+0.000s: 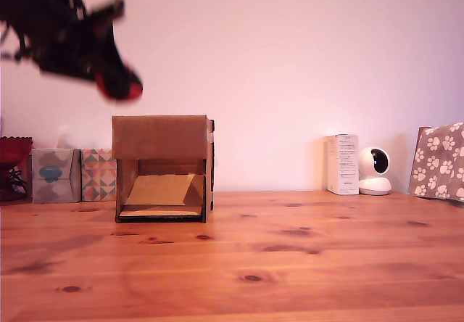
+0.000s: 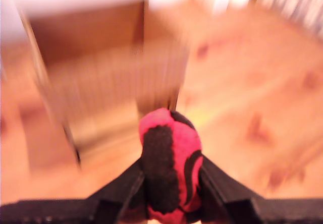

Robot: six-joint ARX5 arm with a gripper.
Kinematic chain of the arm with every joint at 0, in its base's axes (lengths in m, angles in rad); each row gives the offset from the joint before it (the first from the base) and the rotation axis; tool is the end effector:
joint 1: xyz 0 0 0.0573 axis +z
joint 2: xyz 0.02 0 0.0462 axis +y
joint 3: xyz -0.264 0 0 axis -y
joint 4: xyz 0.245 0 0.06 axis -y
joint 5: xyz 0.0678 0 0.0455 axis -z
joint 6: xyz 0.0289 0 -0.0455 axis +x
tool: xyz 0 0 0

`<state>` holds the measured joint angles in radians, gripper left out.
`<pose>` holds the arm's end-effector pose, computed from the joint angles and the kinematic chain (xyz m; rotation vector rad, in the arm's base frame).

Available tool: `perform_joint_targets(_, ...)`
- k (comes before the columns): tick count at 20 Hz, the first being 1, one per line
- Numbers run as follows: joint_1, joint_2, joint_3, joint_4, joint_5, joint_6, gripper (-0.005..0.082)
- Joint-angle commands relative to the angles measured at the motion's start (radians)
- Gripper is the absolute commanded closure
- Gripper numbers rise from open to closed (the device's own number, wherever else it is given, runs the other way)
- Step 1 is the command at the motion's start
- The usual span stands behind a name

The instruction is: Drop the footbag into the cardboard dice tower

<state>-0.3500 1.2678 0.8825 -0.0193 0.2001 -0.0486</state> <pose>0.2603 -0.1011 0.2812 -0.0160 0.4216 -0.5324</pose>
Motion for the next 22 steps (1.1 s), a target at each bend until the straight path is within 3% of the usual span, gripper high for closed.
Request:
perform_joint_targets(1,0.000,0.006,-0.014,0.093,0.000,0.004,0.0591)
perform_joint_targets(5,0.000,0.060,-0.005,0.319,-0.008,0.003,0.0592)
perform_joint_targets(8,0.001,0.147,0.069,0.349,-0.026,0.004,0.0592)
perform_joint_targets(11,0.005,0.280,0.219,0.302,-0.026,0.005,0.0592)
perform_joint_targets(17,0.018,0.531,0.555,0.060,-0.026,0.032,0.0591)
perform_joint_targets(22,0.037,0.639,0.702,-0.085,-0.026,0.058,0.0591)
